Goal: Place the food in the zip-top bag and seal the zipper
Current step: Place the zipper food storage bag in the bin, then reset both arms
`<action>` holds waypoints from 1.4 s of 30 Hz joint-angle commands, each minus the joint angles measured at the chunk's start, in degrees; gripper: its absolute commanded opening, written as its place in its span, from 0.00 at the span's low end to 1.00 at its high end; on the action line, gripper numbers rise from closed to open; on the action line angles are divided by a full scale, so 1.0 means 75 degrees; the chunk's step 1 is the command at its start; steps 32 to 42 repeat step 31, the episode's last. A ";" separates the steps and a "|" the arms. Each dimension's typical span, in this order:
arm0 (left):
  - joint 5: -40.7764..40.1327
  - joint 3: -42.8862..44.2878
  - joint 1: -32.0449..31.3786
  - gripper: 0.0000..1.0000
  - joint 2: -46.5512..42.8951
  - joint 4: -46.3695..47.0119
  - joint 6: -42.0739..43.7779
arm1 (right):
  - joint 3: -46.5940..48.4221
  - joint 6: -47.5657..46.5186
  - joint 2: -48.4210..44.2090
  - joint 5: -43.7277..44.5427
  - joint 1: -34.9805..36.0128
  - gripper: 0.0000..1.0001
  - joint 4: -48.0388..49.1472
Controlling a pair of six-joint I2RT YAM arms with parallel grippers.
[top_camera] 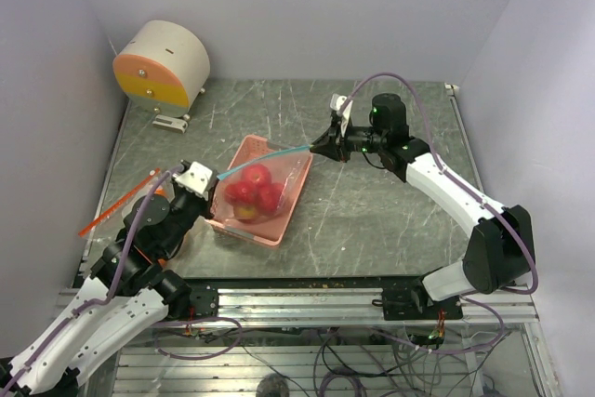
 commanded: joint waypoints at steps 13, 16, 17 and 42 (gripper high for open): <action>-0.0633 0.0642 0.0067 0.60 0.1205 -0.0176 -0.1091 | -0.0311 0.3620 -0.0718 0.2836 -0.0274 0.81 0.1409; -0.0383 0.0664 0.0067 1.00 0.1252 -0.0047 -0.1059 | -0.0235 0.3913 -0.0693 0.3521 -0.0279 0.88 0.1049; -0.0371 0.0665 0.0067 1.00 0.1239 0.0012 -0.1077 | -0.0277 0.3991 -0.0723 0.3686 -0.0282 0.88 0.1029; -0.0077 0.1259 0.0067 1.00 0.1251 -0.0162 -0.1494 | -0.0748 0.4474 -0.1138 0.4840 -0.0283 0.89 0.0801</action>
